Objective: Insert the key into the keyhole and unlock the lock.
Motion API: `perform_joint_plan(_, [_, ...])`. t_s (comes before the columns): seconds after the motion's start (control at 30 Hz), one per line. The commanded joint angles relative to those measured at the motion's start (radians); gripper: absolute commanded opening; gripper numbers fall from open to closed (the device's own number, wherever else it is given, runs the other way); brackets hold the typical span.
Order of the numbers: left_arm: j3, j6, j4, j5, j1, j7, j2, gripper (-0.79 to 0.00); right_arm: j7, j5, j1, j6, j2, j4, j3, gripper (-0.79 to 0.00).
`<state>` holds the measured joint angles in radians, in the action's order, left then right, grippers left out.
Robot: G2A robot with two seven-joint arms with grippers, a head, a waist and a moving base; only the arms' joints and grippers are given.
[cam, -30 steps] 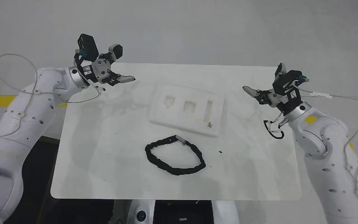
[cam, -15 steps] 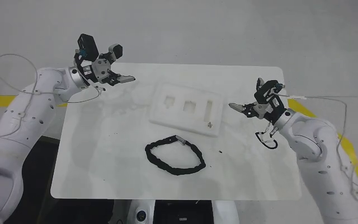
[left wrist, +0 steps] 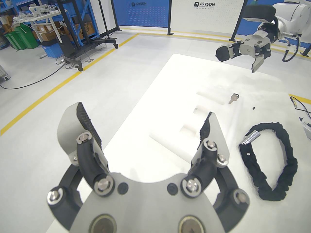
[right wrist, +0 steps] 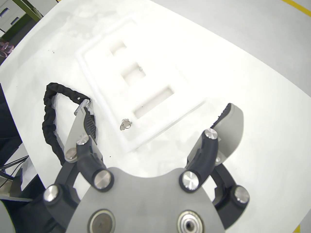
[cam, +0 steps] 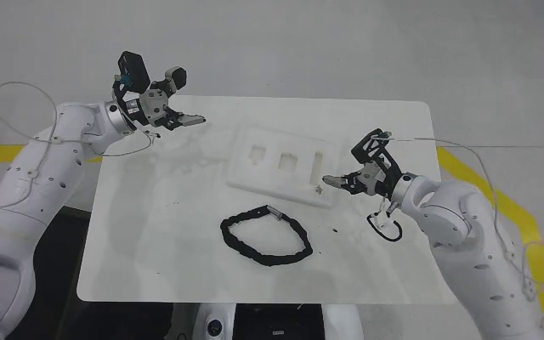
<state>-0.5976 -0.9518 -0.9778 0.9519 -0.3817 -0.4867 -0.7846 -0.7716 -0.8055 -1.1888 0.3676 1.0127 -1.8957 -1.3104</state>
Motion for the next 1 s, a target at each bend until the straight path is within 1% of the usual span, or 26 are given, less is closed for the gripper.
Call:
perform_joint_plan(0.0, [0.000,0.000,0.000,0.000,0.000,0.000,0.000,0.000,-0.024,-0.009,0.006,-0.006,0.002,-0.001,0.025,0.000])
perform_joint_plan(0.23, [0.000,0.000,0.000,0.000,0.000,0.000,0.000,0.000,-0.082,-0.003,0.023,-0.014,0.011,0.031,0.114,0.000])
perform_joint_plan(0.53, [0.000,0.000,0.000,0.000,0.000,0.000,0.000,0.000,-0.096,0.010,0.035,-0.030,0.022,0.035,0.191,0.000])
perform_joint_plan(0.97, [0.000,0.000,0.000,0.000,0.000,0.000,0.000,0.000,-0.098,-0.005,0.042,-0.036,0.024,0.043,0.204,0.000])
